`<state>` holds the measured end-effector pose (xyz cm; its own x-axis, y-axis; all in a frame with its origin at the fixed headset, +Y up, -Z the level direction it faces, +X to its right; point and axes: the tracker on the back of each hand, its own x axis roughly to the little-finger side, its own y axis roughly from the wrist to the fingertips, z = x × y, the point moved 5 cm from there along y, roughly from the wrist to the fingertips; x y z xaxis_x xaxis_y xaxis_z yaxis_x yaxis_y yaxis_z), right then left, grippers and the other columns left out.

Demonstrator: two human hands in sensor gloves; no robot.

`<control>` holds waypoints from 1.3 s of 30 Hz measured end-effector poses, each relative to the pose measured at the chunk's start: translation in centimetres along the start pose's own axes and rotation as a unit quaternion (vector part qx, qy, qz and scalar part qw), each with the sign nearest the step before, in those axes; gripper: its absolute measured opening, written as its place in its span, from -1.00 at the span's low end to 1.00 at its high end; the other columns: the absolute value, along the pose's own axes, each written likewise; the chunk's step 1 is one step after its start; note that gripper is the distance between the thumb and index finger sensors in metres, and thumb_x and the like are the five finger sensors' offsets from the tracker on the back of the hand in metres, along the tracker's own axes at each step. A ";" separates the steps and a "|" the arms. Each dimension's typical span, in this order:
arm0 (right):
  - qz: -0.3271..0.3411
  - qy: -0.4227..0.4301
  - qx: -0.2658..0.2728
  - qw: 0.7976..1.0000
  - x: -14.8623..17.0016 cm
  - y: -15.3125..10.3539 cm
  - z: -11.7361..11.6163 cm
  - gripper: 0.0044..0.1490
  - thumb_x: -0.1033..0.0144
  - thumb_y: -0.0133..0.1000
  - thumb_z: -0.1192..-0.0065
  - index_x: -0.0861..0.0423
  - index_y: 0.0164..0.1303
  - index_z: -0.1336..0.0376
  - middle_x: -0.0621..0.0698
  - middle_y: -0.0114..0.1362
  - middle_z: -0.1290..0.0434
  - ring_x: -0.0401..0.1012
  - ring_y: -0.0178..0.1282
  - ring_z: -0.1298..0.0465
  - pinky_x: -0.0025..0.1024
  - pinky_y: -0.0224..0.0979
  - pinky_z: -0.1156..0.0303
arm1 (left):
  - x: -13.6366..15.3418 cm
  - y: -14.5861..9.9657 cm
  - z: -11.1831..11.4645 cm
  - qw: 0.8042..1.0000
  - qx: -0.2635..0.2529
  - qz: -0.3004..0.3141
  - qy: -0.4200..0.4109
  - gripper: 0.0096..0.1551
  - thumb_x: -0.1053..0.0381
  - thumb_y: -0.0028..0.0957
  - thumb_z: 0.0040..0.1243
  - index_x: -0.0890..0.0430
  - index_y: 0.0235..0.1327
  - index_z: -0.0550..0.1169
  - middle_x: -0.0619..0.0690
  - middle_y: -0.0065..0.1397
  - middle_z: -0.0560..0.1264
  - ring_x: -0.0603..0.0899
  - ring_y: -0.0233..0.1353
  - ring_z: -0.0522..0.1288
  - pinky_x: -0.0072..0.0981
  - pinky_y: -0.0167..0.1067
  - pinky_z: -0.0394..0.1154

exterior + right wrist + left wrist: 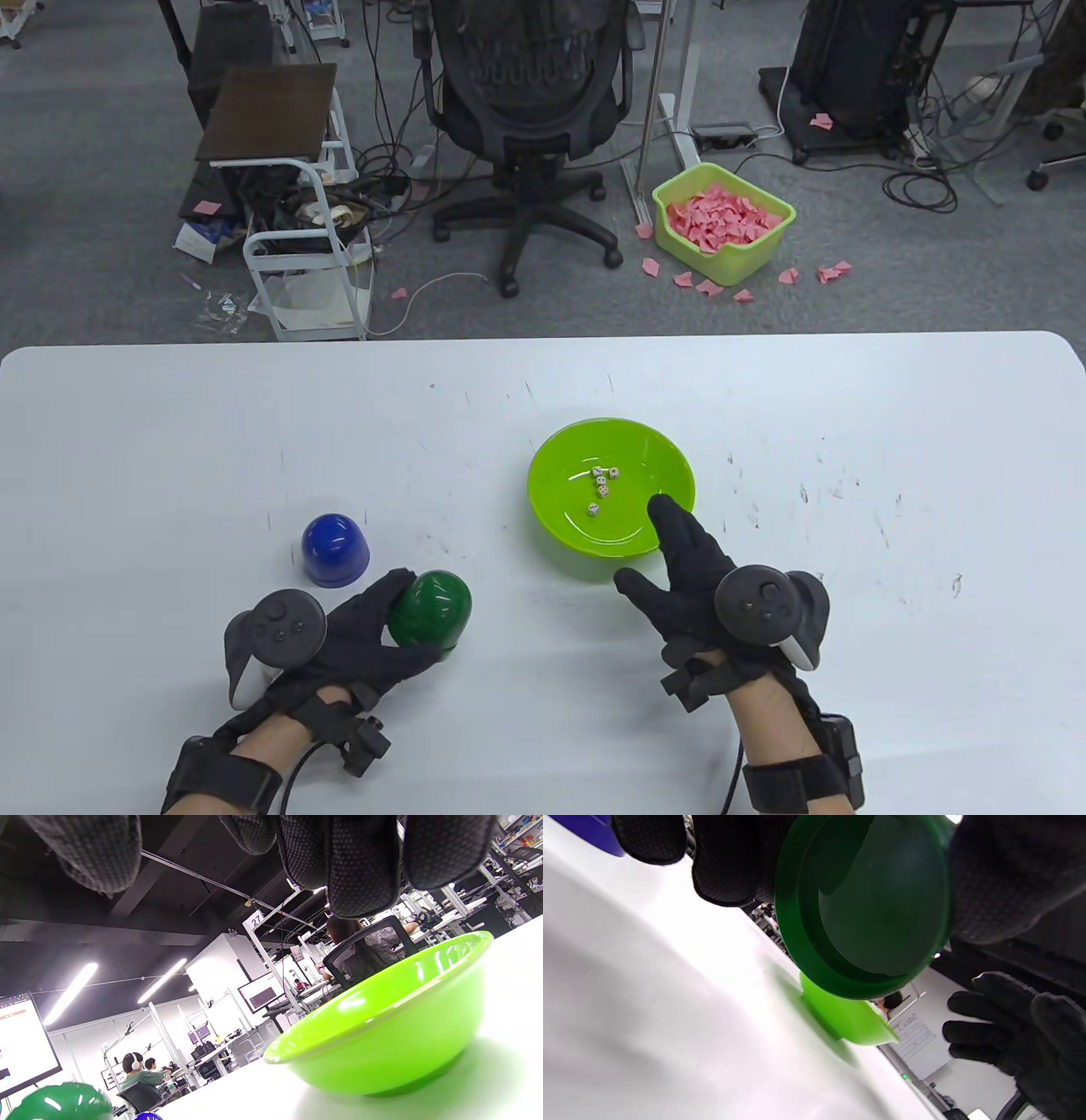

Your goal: Pour dice into bowl

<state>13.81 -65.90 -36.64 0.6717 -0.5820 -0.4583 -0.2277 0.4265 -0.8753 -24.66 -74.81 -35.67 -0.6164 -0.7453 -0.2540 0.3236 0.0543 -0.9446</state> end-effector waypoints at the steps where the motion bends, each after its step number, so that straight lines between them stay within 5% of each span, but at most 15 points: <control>1: -0.001 0.000 0.000 1.000 0.0 0.0 0.0 0.15 -0.19 0.07 -0.24 0.30 0.61 0.05 0.45 0.59 -0.23 0.36 0.27 -0.45 0.41 0.31 -0.34 | 0.2 0.1 0.3 1.000 0.009 -0.008 0.010 0.20 -0.46 -0.25 0.50 0.13 0.50 0.27 0.20 0.49 0.44 0.31 0.46 0.49 0.36 0.45 0.33; 12: -0.001 -0.006 -0.007 1.000 0.1 0.0 -0.2 0.14 -0.19 0.07 -0.25 0.30 0.61 0.04 0.46 0.59 -0.23 0.36 0.26 -0.45 0.41 0.30 -0.34 | 0.5 0.8 2.7 0.995 0.065 -0.028 0.076 0.18 -0.44 -0.25 0.50 0.12 0.50 0.27 0.19 0.50 0.43 0.31 0.49 0.45 0.33 0.49 0.29; 31: -0.002 -0.008 -0.010 1.000 0.2 0.1 -0.3 0.12 -0.18 0.07 -0.25 0.31 0.60 0.01 0.45 0.59 -0.24 0.36 0.26 -0.45 0.41 0.30 -0.35 | 0.1 1.1 2.8 0.974 0.133 -0.041 0.177 0.32 -0.44 -0.37 0.58 0.12 0.53 0.22 0.16 0.48 0.44 0.29 0.45 0.46 0.35 0.48 0.28; 39: -0.003 -0.009 -0.012 1.000 0.2 0.1 -0.4 0.12 -0.18 0.07 -0.25 0.31 0.60 0.00 0.45 0.59 -0.24 0.36 0.26 -0.46 0.41 0.30 -0.35 | 0.3 1.0 3.6 0.962 0.152 -0.058 0.221 0.31 -0.46 -0.38 0.57 0.09 0.50 0.20 0.13 0.51 0.40 0.32 0.54 0.32 0.41 0.50 0.18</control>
<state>13.69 -66.28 -36.85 0.6860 -0.5714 -0.4505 -0.2409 0.4058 -0.8816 -21.95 -77.39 -35.91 -0.8836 -0.3766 -0.2782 0.3885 -0.2581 -0.8846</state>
